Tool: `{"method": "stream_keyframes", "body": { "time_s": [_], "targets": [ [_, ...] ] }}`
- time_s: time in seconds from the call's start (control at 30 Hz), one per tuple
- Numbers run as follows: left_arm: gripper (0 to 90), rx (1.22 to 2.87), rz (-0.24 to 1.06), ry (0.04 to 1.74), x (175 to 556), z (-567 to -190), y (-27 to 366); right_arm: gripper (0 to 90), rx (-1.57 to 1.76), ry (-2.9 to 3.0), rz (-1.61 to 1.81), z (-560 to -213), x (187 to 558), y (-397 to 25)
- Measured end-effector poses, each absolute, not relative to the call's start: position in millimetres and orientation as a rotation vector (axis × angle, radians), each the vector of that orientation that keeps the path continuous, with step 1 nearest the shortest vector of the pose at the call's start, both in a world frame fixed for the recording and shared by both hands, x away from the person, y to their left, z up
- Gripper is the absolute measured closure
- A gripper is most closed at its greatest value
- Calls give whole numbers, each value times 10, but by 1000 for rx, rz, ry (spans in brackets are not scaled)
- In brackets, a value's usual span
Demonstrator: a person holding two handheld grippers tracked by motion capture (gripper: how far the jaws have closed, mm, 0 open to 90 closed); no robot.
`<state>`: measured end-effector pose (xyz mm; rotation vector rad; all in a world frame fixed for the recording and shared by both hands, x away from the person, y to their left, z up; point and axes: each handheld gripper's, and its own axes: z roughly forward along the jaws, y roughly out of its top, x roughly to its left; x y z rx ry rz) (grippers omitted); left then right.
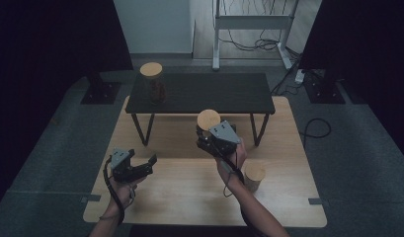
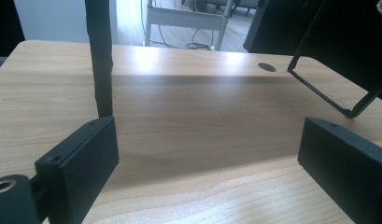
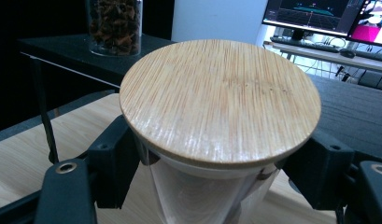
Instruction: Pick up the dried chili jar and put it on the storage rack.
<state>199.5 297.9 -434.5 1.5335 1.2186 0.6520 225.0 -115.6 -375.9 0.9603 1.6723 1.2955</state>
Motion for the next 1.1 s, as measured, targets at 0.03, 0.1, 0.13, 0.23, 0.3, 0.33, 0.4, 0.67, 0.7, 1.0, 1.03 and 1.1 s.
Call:
{"method": "stream_keyframes", "body": {
  "time_s": [0.03,0.1,0.13,0.23,0.3,0.33,0.4,0.67,0.7,1.0,1.03,1.1],
  "targets": [
    [47,1533,652,1219,1995,-4345,2979,256,960,1672,1295,-3759,2250,-1156],
    [47,1532,653,1220,1994,-4345,2981,256,960,1667,1298,-3741,2261,-1155],
    [47,1531,653,1220,1993,-4344,2982,256,960,1667,1298,-3741,2261,-1155],
    [47,1528,655,1219,1993,-4342,2989,256,959,1661,1297,-3727,2272,-1154],
    [47,1528,655,1219,1994,-4343,2989,256,959,1659,1297,-3717,2280,-1154],
    [47,1528,654,1220,1994,-4343,2989,256,959,1658,1298,-3714,2284,-1153],
    [47,1528,653,1220,1996,-4344,2989,256,957,1658,1296,-3707,2292,-1152],
    [48,1528,652,1224,1998,-4345,2992,256,955,1648,1296,-3675,2325,-1142],
    [47,1527,652,1224,1999,-4346,2992,256,955,1648,1295,-3671,2329,-1142],
    [48,1527,652,1227,2004,-4349,2997,256,954,1637,1297,-3645,2360,-1137],
    [48,1526,652,1228,2005,-4349,2998,256,953,1636,1297,-3642,2362,-1136],
    [48,1526,653,1228,2005,-4349,3000,256,950,1635,1298,-3635,2364,-1134]
  ]
}}
